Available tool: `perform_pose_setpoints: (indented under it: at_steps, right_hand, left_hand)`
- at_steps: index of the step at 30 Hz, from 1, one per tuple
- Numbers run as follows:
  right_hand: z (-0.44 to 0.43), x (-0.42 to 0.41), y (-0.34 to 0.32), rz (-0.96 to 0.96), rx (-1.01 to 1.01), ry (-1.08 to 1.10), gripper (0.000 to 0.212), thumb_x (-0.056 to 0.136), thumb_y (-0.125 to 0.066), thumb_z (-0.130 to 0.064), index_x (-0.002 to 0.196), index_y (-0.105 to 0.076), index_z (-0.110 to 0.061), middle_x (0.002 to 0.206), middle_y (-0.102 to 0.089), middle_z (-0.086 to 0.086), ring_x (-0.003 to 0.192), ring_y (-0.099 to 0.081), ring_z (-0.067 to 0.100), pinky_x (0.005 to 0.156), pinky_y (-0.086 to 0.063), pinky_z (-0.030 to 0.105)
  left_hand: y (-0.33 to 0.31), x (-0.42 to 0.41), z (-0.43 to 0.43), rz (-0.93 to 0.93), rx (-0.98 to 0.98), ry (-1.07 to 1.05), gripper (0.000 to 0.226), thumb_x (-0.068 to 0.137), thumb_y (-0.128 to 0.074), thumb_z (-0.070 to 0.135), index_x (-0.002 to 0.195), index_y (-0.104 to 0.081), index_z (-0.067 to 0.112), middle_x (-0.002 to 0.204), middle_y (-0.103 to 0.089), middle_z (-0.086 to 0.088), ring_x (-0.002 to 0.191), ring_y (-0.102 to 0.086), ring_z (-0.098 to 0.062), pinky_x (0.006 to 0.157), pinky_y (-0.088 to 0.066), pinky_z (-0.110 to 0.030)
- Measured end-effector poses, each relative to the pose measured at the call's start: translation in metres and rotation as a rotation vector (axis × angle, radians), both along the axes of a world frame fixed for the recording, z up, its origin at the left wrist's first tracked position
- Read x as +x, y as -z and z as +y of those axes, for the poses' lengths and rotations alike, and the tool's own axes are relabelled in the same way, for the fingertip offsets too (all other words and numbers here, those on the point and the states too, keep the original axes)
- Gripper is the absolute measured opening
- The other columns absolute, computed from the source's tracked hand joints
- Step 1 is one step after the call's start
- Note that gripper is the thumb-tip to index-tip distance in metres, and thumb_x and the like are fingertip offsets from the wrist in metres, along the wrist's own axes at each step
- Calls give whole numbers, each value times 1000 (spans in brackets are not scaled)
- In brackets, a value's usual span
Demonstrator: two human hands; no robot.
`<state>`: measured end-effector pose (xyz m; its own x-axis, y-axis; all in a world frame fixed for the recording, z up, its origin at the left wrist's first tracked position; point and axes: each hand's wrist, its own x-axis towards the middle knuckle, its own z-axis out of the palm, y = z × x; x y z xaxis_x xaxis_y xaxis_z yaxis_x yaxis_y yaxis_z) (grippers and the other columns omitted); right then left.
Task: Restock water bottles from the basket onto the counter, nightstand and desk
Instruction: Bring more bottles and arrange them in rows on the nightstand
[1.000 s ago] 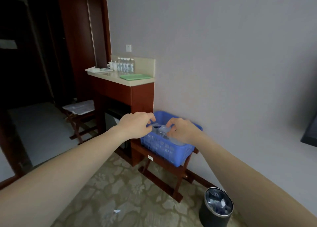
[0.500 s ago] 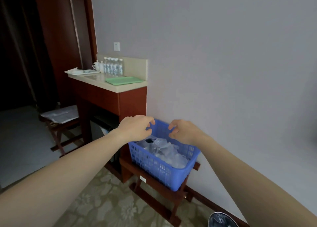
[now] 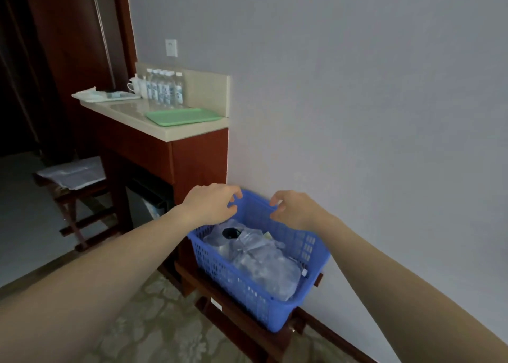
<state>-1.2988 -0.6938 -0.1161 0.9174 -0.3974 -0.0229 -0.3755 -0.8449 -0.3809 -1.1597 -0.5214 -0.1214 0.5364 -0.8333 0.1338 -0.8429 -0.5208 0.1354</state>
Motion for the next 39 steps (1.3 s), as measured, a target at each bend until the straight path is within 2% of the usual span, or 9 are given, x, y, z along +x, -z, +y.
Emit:
perform_pose_setpoints:
  at_steps: [10,20,24,31,39]
  right_hand:
    - [-68,86,28,50,24,144,31,89,-64,-29,118,-59,-21,121,-65,6,112,-59,25,96,-47,35]
    - [-114,177,64,108,114,271,29,90,-63,-32,117,-58,-23,122,-63,5,110,-58,26,94,-47,37]
    - [-127,191,83,126,145,292,20,89,-64,-34,107,-56,-30,117,-64,5,105,-60,25,93,-49,37]
    - [-159,201,124,195,196,335,17,88,-64,-32,103,-56,-30,111,-65,3,102,-61,23,87,-49,32]
    - [-208,218,173,301,278,289,27,94,-59,-29,119,-57,-21,118,-64,5,104,-61,25,90,-50,40]
  left_hand:
    - [22,103,-83,11,43,138,37,97,-47,34,134,-50,31,132,-57,8,112,-58,-14,86,-47,-34]
    - [49,205,-152,44,126,284,36,97,-49,34,133,-50,29,129,-59,7,109,-59,-14,84,-47,-32]
    - [68,225,-169,81,149,308,36,96,-49,33,131,-51,30,129,-59,9,111,-58,-13,88,-46,-33]
    - [112,242,-208,135,235,327,35,97,-47,33,132,-49,33,130,-58,11,112,-57,-13,87,-49,-37]
    - [166,260,-255,244,298,297,33,97,-48,34,130,-50,32,129,-59,10,111,-58,-13,85,-48,-35]
